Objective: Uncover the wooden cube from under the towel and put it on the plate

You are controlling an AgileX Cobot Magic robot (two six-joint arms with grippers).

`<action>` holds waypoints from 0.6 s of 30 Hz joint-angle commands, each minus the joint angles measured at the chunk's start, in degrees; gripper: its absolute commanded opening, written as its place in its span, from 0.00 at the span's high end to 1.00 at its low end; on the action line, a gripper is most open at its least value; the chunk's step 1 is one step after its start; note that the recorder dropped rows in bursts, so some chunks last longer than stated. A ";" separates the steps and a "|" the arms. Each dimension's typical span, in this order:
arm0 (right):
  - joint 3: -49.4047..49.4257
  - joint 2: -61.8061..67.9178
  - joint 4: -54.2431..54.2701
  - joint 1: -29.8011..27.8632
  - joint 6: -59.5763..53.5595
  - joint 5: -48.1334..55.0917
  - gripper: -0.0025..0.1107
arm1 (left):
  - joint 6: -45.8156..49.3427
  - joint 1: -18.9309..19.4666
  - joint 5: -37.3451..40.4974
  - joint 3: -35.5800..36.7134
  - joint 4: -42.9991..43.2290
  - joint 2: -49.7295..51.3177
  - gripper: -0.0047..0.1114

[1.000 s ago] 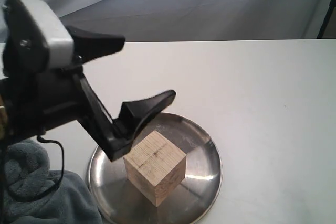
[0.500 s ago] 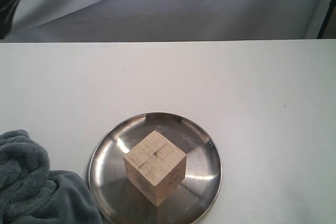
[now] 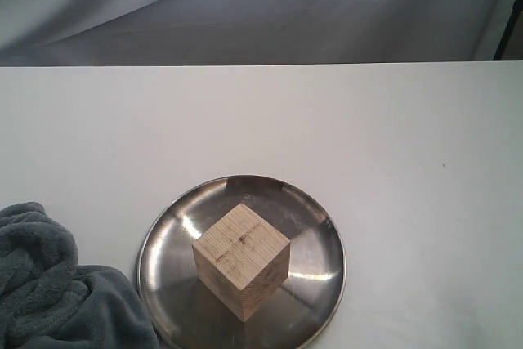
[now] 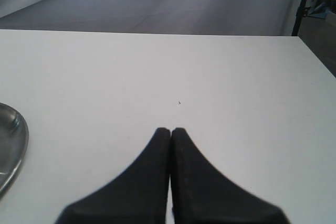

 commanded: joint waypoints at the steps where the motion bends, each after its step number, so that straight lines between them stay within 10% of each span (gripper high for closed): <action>1: 0.17 -0.26 0.00 -0.43 0.00 -0.15 0.98 | 9.79 0.14 4.24 -0.08 1.21 -0.28 0.94; 18: 0.17 -0.26 0.00 -0.43 0.00 -0.15 0.98 | 9.78 0.14 4.52 -0.08 1.21 -0.28 0.94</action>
